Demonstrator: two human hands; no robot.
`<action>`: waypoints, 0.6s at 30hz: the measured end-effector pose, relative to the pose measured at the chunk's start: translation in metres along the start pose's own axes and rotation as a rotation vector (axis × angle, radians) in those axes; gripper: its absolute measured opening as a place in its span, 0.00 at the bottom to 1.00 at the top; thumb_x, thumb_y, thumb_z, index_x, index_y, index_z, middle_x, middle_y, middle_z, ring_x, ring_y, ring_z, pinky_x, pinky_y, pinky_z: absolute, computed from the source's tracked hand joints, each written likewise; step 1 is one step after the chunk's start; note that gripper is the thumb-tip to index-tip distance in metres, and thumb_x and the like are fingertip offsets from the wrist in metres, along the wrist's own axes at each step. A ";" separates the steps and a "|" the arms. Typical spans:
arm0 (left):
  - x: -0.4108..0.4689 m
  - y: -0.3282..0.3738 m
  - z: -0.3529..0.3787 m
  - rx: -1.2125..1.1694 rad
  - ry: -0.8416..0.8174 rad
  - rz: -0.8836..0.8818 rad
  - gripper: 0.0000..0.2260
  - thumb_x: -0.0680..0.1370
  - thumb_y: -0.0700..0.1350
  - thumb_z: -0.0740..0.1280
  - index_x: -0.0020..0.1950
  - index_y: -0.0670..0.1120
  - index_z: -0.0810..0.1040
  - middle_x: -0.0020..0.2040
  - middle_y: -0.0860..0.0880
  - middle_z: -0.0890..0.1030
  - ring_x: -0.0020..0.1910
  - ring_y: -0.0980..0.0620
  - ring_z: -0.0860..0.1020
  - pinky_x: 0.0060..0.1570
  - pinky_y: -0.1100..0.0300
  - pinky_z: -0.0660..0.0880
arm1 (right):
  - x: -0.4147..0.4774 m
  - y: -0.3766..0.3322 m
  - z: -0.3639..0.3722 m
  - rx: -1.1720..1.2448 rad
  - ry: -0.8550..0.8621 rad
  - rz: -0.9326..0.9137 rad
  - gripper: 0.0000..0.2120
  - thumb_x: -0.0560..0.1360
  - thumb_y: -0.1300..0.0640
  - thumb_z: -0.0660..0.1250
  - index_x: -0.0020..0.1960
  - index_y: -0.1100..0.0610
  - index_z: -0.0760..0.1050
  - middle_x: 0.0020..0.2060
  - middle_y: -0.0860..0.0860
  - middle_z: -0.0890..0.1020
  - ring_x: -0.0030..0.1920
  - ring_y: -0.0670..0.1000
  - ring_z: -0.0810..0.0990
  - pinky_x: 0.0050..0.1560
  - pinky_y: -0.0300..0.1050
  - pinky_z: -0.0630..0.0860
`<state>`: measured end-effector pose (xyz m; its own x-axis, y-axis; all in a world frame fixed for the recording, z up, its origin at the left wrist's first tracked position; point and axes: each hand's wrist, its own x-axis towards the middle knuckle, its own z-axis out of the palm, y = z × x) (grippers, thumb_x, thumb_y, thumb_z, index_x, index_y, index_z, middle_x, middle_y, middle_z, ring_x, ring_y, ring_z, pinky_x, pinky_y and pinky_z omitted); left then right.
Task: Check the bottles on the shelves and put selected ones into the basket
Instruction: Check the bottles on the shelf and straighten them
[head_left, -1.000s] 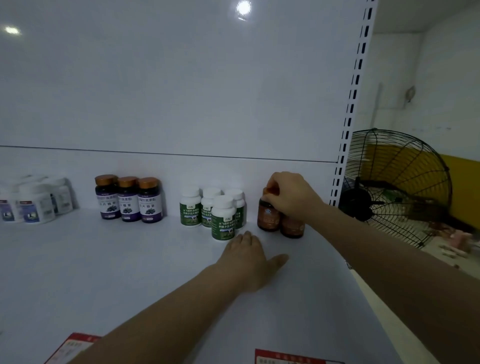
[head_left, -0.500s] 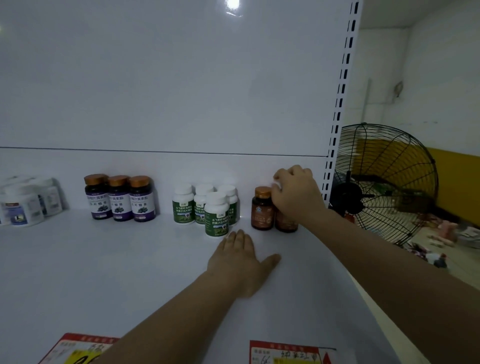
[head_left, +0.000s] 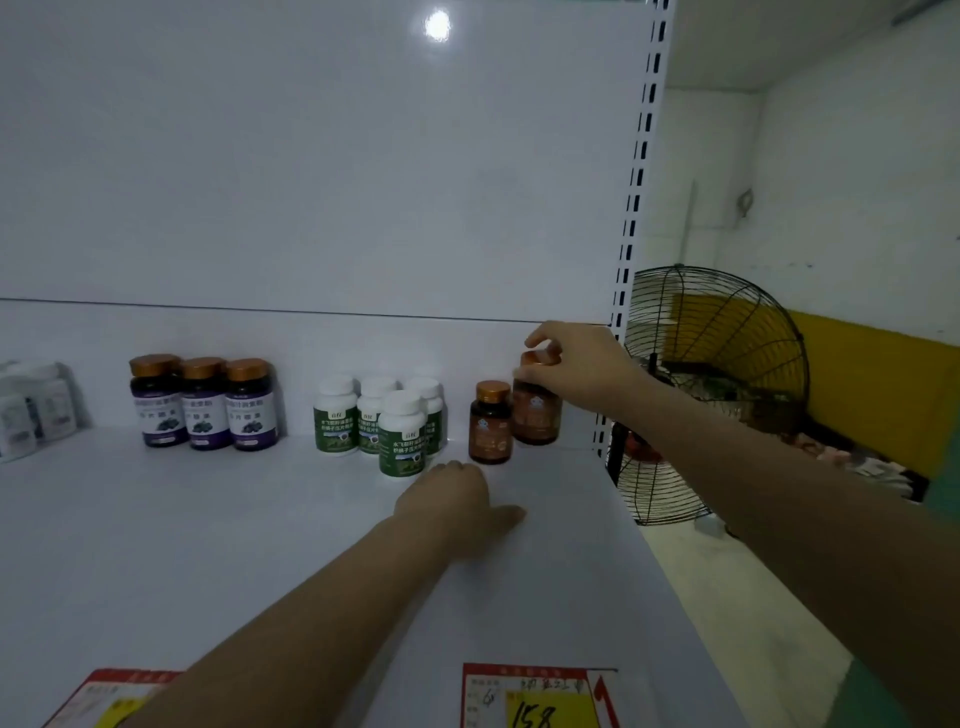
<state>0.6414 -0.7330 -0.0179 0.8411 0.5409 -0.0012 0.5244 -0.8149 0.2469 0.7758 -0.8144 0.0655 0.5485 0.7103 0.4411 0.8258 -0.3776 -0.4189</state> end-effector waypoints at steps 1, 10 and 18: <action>-0.002 0.005 -0.009 -0.119 0.048 0.031 0.23 0.75 0.63 0.63 0.57 0.44 0.73 0.55 0.48 0.76 0.53 0.50 0.74 0.50 0.59 0.71 | -0.001 -0.004 -0.010 0.018 0.006 -0.003 0.19 0.73 0.47 0.70 0.60 0.53 0.75 0.48 0.49 0.76 0.48 0.47 0.74 0.37 0.35 0.69; -0.014 0.005 -0.049 -1.039 0.042 0.290 0.16 0.69 0.47 0.75 0.55 0.52 0.80 0.47 0.52 0.85 0.51 0.53 0.82 0.50 0.64 0.76 | -0.017 -0.028 -0.062 0.240 0.007 -0.014 0.18 0.68 0.39 0.72 0.48 0.53 0.79 0.44 0.49 0.82 0.42 0.46 0.83 0.46 0.41 0.81; -0.021 0.008 -0.037 -1.187 0.050 0.212 0.17 0.65 0.46 0.78 0.53 0.47 0.82 0.46 0.47 0.85 0.50 0.49 0.82 0.60 0.52 0.75 | -0.018 -0.014 -0.048 0.238 -0.037 0.014 0.20 0.67 0.36 0.70 0.46 0.52 0.81 0.44 0.49 0.83 0.39 0.47 0.85 0.48 0.44 0.82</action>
<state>0.6231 -0.7430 0.0197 0.8761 0.4481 0.1782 -0.0941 -0.2036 0.9745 0.7608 -0.8506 0.1010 0.5513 0.7287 0.4063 0.7613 -0.2400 -0.6024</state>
